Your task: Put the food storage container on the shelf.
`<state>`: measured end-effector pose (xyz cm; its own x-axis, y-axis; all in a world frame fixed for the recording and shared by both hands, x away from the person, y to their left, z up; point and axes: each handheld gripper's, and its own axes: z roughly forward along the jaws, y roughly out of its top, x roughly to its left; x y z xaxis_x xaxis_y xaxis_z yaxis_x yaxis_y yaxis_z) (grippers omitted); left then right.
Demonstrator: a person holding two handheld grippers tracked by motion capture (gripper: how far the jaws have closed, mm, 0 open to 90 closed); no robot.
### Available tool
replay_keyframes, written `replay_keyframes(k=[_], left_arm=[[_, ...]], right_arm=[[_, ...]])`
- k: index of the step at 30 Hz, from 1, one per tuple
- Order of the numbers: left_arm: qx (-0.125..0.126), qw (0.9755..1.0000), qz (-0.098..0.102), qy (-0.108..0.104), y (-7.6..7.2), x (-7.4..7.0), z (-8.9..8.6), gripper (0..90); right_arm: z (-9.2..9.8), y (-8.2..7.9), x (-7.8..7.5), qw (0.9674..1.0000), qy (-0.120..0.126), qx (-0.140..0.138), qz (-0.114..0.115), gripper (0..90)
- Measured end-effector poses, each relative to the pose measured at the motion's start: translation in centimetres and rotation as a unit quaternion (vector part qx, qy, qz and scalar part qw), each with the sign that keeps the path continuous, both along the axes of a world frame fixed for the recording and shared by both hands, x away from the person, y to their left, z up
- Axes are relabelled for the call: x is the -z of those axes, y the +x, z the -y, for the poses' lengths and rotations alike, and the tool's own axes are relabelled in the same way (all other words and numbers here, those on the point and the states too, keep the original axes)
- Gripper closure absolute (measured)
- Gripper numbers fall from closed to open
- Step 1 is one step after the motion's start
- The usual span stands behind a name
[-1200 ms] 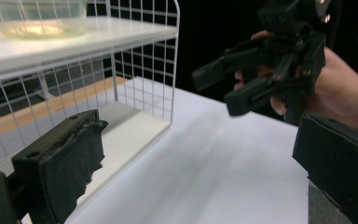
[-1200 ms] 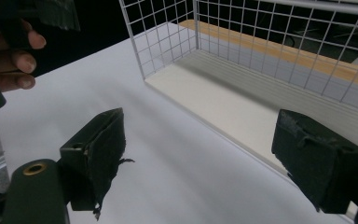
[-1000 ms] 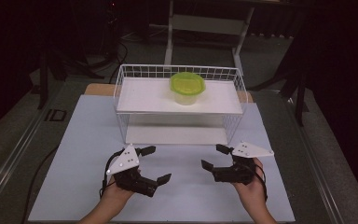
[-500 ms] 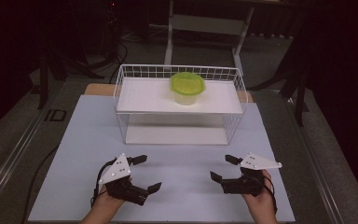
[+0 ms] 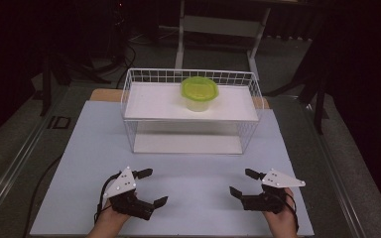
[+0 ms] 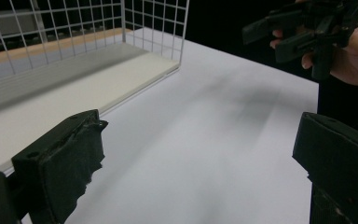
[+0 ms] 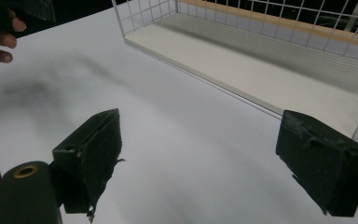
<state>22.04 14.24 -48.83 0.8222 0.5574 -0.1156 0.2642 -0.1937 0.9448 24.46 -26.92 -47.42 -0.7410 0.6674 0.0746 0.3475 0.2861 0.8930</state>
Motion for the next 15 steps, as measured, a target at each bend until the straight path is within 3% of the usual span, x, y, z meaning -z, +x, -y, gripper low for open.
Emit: replay_keyframes(k=[4,8,15], left_arm=[[-0.005,1.0000,0.000,-0.004,0.07,0.13,-0.24,2.3],[-0.012,0.9999,0.010,-0.002,0.05,-0.01,-0.40,2.3],[-0.012,0.9998,0.015,0.005,-0.13,0.05,-0.40,2.3]], right_arm=[[0.35,0.05,0.25,0.9998,-0.012,0.004,0.017,14.2],[0.70,0.07,0.23,0.9995,-0.007,0.007,0.029,14.2],[0.70,0.16,0.61,0.9995,-0.011,0.002,0.028,14.2]])
